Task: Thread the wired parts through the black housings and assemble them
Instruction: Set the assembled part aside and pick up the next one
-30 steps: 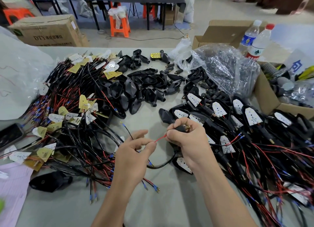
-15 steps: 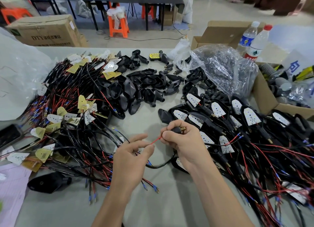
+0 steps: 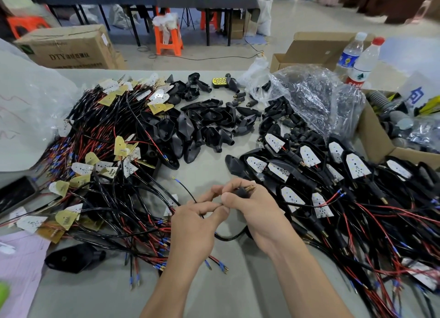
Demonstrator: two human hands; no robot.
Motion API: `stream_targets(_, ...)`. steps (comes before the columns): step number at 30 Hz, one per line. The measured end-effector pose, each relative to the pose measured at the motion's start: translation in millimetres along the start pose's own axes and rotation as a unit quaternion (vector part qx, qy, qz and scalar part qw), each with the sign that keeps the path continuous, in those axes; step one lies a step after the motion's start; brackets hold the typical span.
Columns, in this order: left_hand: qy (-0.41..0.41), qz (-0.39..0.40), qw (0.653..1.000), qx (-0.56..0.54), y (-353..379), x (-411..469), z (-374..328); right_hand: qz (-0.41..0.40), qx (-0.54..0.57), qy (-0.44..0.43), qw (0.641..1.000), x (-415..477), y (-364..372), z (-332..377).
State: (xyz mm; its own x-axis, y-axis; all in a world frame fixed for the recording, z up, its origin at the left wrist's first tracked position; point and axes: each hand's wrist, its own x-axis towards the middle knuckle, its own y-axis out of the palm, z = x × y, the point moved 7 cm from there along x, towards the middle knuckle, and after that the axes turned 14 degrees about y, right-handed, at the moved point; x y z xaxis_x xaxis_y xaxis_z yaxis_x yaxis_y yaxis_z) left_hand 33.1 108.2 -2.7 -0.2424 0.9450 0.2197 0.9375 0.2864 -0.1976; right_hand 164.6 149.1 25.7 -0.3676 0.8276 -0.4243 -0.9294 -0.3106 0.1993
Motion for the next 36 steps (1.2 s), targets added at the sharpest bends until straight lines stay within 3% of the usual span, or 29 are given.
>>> stream_targets(4, -0.049, 0.033, 0.993, -0.104, 7, -3, 4, 0.048, -0.002, 0.035, 0.998, 0, 1, -3)
stream_targets(12, -0.072, 0.014, 0.979, -0.19, 21, -13, 6, 0.062, 0.036, 0.053, 0.996, 6, 2, -15)
stream_targets(15, -0.094, -0.045, 0.982, -0.156, 13, -14, 15, 0.049, 0.081, 0.049, 0.994, 3, -5, -14)
stream_targets(19, -0.088, -0.075, 0.99, -0.081, 1, -10, 17, -0.042, 0.088, 0.036, 0.995, 1, -25, -13)
stream_targets(22, -0.071, -0.048, 0.996, -0.04, 1, -7, 15, -0.093, 0.079, 0.019, 0.992, -1, -32, -13)
stream_targets(29, -0.08, 0.059, 0.995, -0.015, -2, -8, 15, -0.107, 0.1, 0.014, 0.989, -3, -41, -14)
stream_targets(36, -0.047, 0.033, 0.998, 0.02, -13, -9, 12, -0.115, 0.142, -0.005, 0.983, -4, -48, -8)
